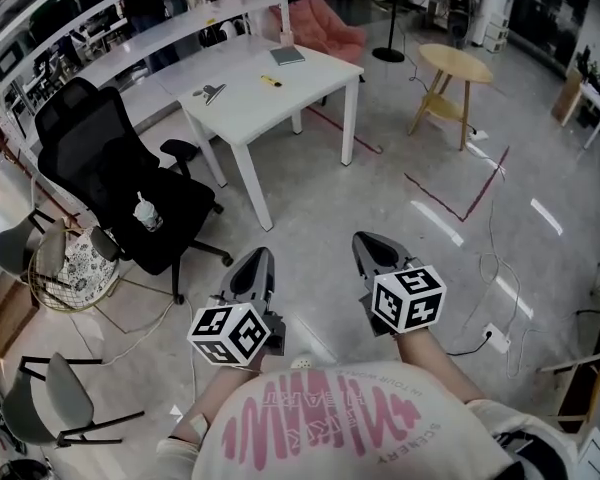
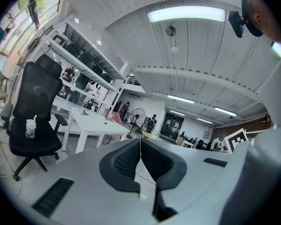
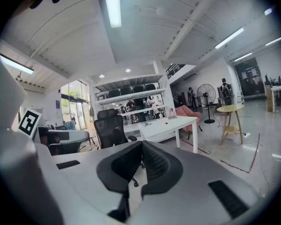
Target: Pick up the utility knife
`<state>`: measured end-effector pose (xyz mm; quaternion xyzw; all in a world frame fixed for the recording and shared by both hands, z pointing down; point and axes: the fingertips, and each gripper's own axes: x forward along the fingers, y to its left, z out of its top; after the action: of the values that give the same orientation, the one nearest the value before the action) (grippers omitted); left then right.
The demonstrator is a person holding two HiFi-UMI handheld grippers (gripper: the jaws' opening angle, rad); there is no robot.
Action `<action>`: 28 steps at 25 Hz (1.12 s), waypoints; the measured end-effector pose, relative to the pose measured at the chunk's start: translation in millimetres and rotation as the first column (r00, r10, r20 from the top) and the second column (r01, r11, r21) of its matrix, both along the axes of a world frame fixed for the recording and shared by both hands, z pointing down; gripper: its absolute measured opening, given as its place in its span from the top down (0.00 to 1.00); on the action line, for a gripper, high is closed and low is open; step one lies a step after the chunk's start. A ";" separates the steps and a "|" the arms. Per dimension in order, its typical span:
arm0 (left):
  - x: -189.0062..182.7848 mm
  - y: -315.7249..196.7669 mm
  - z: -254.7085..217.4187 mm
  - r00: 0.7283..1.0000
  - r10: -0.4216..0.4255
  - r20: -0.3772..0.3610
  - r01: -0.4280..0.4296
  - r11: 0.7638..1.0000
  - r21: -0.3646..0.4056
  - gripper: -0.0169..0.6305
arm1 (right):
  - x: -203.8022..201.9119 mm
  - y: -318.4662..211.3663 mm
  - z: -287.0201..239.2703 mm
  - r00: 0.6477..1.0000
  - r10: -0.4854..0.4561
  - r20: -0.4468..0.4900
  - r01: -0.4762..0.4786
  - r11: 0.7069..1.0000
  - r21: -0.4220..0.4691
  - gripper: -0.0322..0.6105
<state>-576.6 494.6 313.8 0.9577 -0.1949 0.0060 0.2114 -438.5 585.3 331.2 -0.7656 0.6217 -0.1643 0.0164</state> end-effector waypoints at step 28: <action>67.4 -210.2 21.0 0.999 0.015 -0.038 -0.018 0.997 -0.072 0.94 | 72.8 -195.4 28.3 0.997 0.035 0.062 -0.033 0.999 -0.030 0.93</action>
<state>-509.3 284.4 334.8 0.9510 -0.1826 -0.0032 0.2494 -365.7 389.9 359.4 -0.7708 0.6054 -0.1966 0.0274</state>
